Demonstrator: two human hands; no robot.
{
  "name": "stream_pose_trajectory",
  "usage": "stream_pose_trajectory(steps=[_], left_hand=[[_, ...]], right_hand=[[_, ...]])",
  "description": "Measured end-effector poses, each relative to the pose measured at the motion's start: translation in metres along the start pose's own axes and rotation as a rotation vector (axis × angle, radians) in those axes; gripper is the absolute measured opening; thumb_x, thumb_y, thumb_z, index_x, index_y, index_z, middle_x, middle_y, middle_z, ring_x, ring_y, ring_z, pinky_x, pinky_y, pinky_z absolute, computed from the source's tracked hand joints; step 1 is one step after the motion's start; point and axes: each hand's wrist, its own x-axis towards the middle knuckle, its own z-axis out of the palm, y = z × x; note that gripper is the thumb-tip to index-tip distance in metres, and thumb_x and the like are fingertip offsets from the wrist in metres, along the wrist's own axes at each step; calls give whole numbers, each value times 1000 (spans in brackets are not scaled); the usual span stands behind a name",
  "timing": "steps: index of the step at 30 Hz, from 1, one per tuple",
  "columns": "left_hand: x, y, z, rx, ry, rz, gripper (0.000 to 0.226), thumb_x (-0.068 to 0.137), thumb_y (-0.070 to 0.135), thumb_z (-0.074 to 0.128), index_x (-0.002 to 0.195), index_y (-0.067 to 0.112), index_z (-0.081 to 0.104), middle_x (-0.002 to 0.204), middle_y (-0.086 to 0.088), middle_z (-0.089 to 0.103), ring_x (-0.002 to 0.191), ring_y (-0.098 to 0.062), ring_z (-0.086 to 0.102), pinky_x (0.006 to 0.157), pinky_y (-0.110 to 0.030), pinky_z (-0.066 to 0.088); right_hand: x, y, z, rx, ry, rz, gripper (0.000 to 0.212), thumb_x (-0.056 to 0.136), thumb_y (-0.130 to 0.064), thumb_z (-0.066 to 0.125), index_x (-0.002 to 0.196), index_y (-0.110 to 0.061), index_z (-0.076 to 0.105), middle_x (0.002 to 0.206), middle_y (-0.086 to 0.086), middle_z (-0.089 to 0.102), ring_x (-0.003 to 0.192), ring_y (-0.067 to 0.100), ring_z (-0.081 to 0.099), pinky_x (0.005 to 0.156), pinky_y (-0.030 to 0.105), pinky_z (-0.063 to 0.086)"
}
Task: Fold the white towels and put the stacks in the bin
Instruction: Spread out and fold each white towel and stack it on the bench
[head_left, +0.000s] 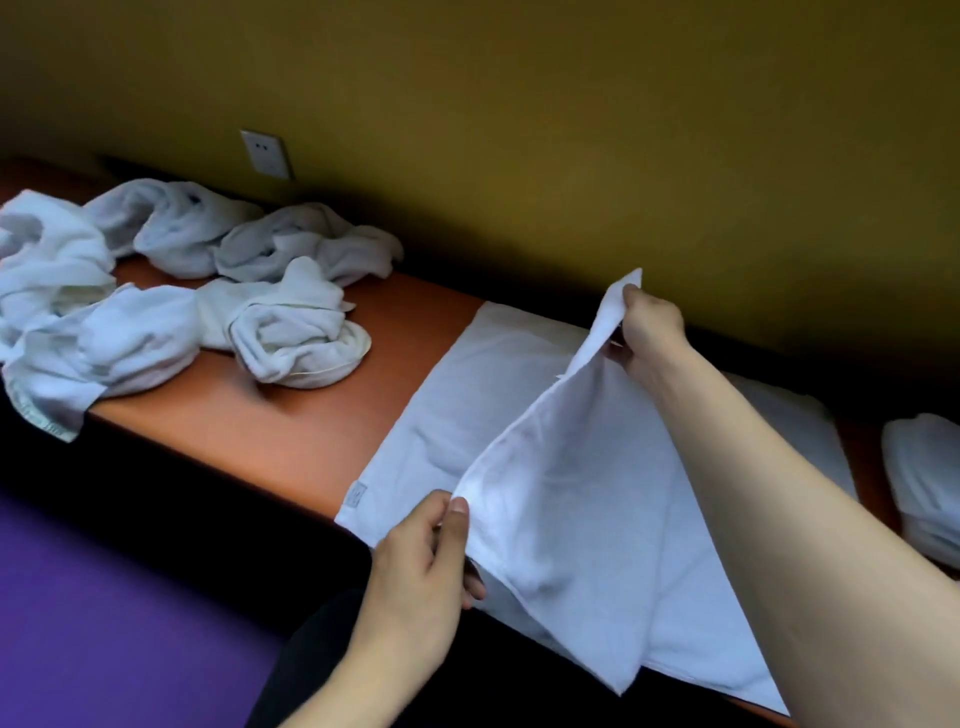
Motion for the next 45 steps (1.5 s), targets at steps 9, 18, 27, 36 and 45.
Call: stream_pose_trajectory(steps=[9, 18, 27, 36, 45], left_hand=[[52, -49, -78, 228, 60, -137, 33, 106, 33, 41, 83, 18, 60, 59, -6, 70, 46, -12, 60, 54, -28, 47], [75, -111, -89, 375, 84, -274, 35, 104, 35, 45, 80, 15, 60, 58, -4, 67, 49, -9, 63, 64, -37, 54], [80, -130, -78, 323, 245, -340, 37, 79, 54, 70, 93, 24, 53, 82, 7, 66, 84, -31, 69, 82, -47, 58], [90, -114, -75, 163, 300, -543, 27, 82, 25, 78, 100, 7, 68, 100, -14, 70, 51, -20, 71, 76, -40, 64], [78, -96, -60, -58, 231, -551, 16, 92, 15, 65, 90, -1, 63, 82, -15, 66, 71, -28, 69, 72, -40, 62]], right_hand=[[-5, 37, 103, -133, -56, -14, 26, 105, -25, 48, 121, -12, 63, 88, 10, 65, 78, 23, 64, 62, 35, 60], [-33, 102, 71, -397, -119, -122, 36, 105, -26, 47, 141, -17, 49, 109, 12, 67, 83, 20, 66, 69, 32, 56], [-164, 209, -103, -634, 246, -155, 7, 93, -21, 61, 97, -23, 56, 74, -5, 66, 73, 9, 60, 65, 32, 38], [-201, 241, -115, -557, 238, 102, 26, 92, -42, 64, 93, -18, 55, 84, -5, 64, 76, 11, 58, 67, 32, 41], [-201, 247, -124, -363, 231, 17, 11, 91, -19, 63, 101, -24, 60, 85, 1, 71, 82, 28, 70, 84, 44, 57]])
